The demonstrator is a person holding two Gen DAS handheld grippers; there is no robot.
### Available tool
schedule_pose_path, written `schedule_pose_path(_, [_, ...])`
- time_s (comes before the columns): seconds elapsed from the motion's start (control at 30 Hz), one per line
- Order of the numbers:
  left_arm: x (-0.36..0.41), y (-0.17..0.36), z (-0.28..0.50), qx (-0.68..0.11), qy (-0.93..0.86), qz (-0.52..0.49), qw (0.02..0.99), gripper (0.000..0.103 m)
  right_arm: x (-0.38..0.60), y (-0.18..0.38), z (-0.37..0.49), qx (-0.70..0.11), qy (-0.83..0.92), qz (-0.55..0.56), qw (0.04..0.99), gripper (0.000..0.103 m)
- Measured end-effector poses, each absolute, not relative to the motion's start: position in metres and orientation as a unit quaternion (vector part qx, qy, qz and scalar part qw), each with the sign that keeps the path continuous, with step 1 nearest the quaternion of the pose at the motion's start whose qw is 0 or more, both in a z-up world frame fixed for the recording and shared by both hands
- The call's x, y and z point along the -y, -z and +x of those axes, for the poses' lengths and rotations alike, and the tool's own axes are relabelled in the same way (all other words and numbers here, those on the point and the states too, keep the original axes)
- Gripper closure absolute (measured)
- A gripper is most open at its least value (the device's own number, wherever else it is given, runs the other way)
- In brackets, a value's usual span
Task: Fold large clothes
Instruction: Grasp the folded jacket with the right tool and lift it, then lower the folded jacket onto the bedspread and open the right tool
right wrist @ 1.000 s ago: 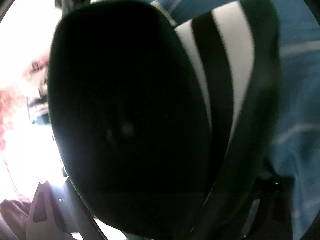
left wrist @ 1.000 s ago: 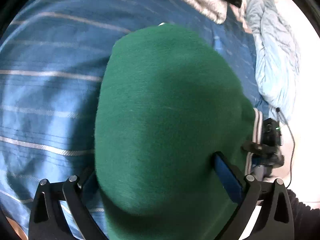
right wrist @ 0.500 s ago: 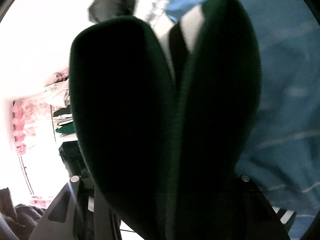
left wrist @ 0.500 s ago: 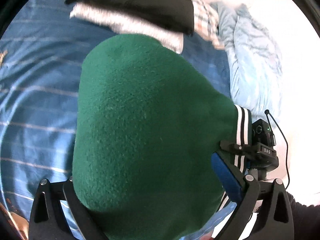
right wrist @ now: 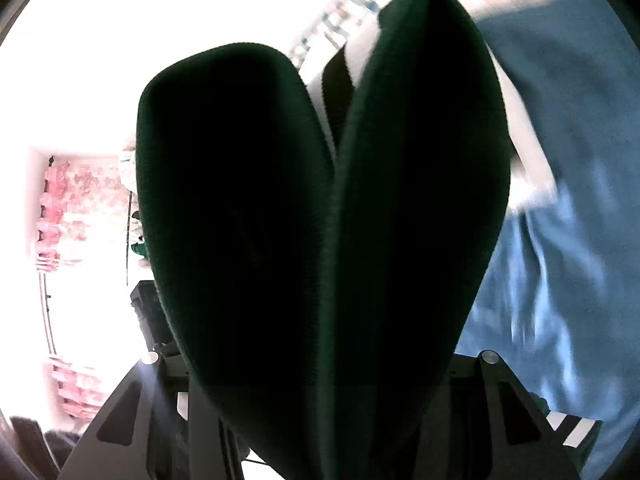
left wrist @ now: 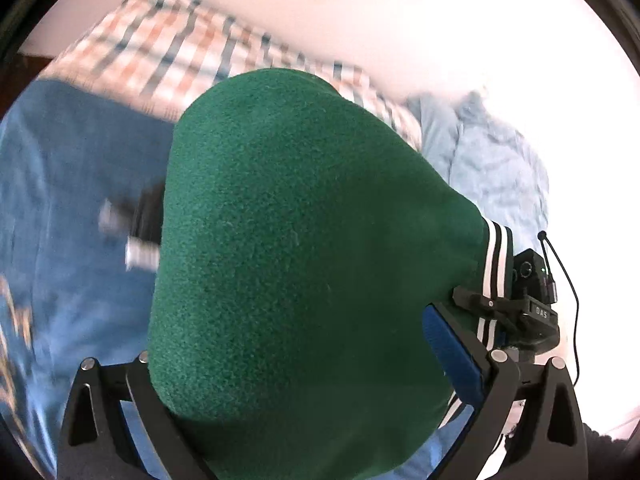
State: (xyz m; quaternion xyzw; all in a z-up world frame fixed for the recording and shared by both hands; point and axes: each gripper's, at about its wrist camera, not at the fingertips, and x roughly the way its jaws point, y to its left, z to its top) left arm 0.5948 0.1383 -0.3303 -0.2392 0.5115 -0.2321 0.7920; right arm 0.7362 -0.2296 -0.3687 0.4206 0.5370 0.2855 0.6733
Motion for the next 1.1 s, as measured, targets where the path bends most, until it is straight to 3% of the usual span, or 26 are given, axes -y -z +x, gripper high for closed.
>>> schedule_pose_path(0.1, [-0.138, 0.333, 0.668, -0.501, 0.23, -0.222, 0.804, 0.002, 0.22, 0.37, 0.819, -0.538, -0.281, 0.418, 0.676, 0.055])
schedule_pose_path(0.23, [-0.137, 0.389, 0.756, -0.528, 0.213, -0.209, 0.795, 0.002, 0.207, 0.404, 0.908, -0.573, -0.248, 0.379, 0.683, 0.055])
schedule_pose_path(0.37, [-0.145, 0.459, 0.796, -0.57, 0.175, -0.197, 0.778, 0.002, 0.202, 0.439, 0.942, -0.605, -0.207, 0.338, 0.69, 0.055])
schedule_pose_path(0.47, [-0.152, 0.464, 0.798, -0.572, 0.177, -0.201, 0.775, 0.002, 0.187, 0.431, 0.956, -0.617, -0.205, 0.296, 0.7, 0.052])
schedule_pose_path(0.53, [-0.156, 0.459, 0.797, -0.575, 0.17, -0.197, 0.776, 0.002, 0.189, 0.413, 0.937, -0.626, -0.194, 0.267, 0.707, 0.048])
schedule_pose_path(0.57, [-0.158, 0.454, 0.794, -0.577, 0.158, -0.196, 0.777, 0.002, 0.182, 0.403, 0.936, -0.63, -0.177, 0.236, 0.719, 0.039])
schedule_pose_path(0.63, [-0.159, 0.435, 0.781, -0.568, 0.118, -0.167, 0.797, 0.002, 0.17, 0.387, 0.928, -0.626, -0.149, 0.186, 0.742, 0.036])
schedule_pose_path(0.7, [-0.154, 0.405, 0.766, -0.544, 0.076, -0.13, 0.825, 0.002, 0.175, 0.376, 0.874, -0.62, -0.104, 0.137, 0.766, 0.019])
schedule_pose_path(0.73, [-0.153, 0.393, 0.758, -0.529, 0.065, -0.114, 0.838, 0.002, 0.169, 0.369, 0.867, -0.614, -0.082, 0.113, 0.777, 0.006])
schedule_pose_path(1.1, [-0.146, 0.306, 0.658, -0.465, -0.017, -0.009, 0.885, 0.001, 0.163, 0.248, 0.659, -0.525, 0.109, -0.022, 0.844, 0.004])
